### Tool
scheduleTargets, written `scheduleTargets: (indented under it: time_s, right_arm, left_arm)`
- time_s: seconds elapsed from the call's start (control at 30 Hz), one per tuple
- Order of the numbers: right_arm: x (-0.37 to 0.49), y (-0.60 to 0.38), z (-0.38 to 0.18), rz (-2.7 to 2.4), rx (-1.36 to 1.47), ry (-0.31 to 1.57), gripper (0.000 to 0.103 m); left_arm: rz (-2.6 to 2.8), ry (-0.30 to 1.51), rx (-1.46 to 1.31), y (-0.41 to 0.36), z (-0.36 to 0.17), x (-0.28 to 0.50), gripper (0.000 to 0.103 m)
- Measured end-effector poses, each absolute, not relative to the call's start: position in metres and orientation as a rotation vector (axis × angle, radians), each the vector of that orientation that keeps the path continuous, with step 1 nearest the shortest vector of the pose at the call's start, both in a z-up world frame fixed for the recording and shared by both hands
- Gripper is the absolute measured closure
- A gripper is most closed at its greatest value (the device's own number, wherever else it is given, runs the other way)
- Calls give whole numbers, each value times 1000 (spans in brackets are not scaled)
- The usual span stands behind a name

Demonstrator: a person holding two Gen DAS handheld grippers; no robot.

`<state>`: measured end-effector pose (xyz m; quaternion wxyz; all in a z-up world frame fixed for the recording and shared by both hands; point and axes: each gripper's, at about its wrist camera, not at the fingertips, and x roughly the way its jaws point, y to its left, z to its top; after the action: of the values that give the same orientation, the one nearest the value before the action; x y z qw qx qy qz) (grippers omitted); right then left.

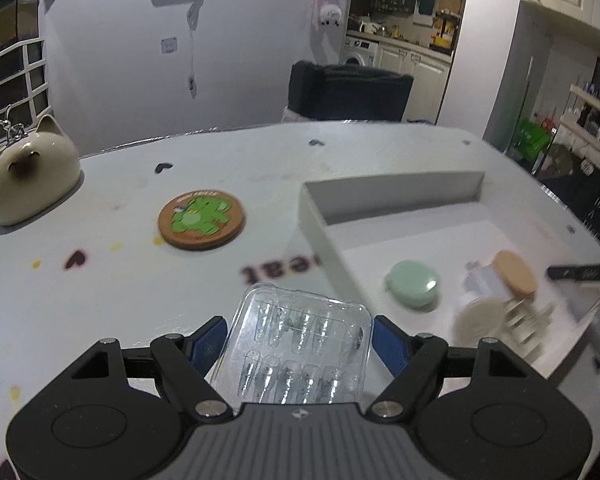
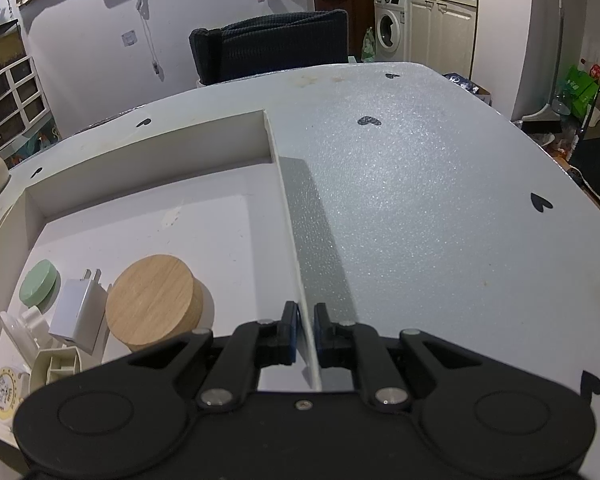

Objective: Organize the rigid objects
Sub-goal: 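Carry the clear blister pack into the tray and open the left tool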

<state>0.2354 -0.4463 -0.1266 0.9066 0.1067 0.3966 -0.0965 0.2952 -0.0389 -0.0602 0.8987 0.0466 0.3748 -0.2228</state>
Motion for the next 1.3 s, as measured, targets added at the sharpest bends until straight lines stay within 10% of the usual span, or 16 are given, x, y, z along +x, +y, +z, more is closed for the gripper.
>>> scheduleTargets:
  time_s: [1.3]
  right_arm:
    - [235,-444,-127,-223,228,809,92]
  left_arm:
    - [-510,924,-242,-300,-106,384,24]
